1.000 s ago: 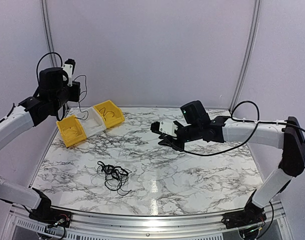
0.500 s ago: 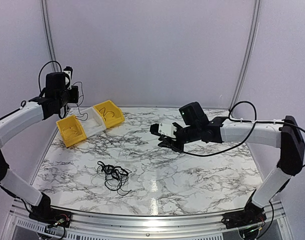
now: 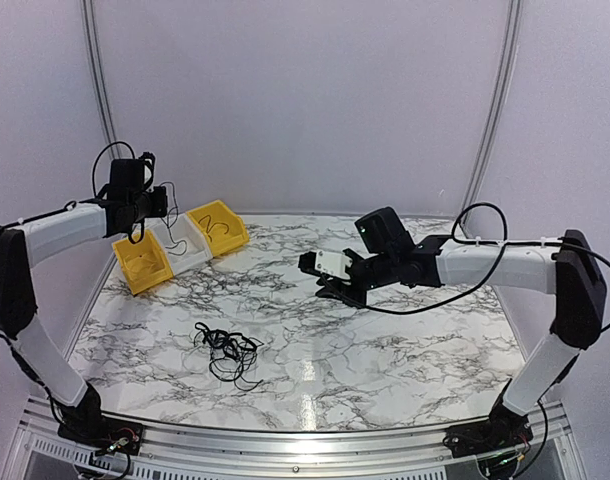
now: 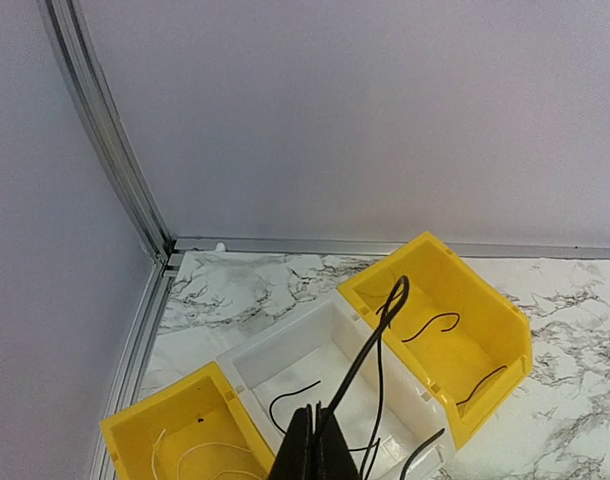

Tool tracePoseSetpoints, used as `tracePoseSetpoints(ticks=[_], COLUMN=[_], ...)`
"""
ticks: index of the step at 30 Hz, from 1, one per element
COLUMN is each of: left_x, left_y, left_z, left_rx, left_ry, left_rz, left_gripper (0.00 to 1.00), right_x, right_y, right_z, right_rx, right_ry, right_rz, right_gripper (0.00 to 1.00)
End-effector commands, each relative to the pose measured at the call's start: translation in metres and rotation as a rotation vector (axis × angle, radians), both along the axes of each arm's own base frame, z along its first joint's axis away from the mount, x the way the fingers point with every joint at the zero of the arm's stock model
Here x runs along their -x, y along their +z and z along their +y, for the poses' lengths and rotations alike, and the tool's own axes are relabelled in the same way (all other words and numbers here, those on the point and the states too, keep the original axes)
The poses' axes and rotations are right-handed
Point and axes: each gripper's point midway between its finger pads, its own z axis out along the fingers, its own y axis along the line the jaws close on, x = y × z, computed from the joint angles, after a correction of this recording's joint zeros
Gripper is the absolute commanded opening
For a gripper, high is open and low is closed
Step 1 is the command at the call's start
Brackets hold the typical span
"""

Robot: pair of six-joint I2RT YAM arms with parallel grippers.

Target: Untangle the cables

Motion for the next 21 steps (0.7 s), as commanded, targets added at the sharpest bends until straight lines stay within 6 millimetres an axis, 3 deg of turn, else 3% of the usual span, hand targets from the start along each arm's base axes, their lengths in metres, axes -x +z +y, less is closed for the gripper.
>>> tracePoseSetpoints(ticks=[1, 9, 21], left_x=[-0.014, -0.031, -0.050], left_y=[-0.012, -0.071, -0.128], left_z=[0.012, 0.022, 0.015], left_rx=[0.027, 0.044, 0.076], left_ry=[0.085, 0.179, 0.148], left_rz=[0.006, 0.125, 0.290], left_gripper=[0.00, 0.00, 0.00], right_x=[-0.002, -0.003, -0.003], right_y=[-0.005, -0.015, -0.035], right_z=[0.001, 0.001, 0.003], right_rx=[0.016, 0.035, 0.077], right_ry=[0.005, 0.008, 0.016], right_rz=[0.008, 0.021, 0.061], right_gripper=[0.26, 0.26, 0.26])
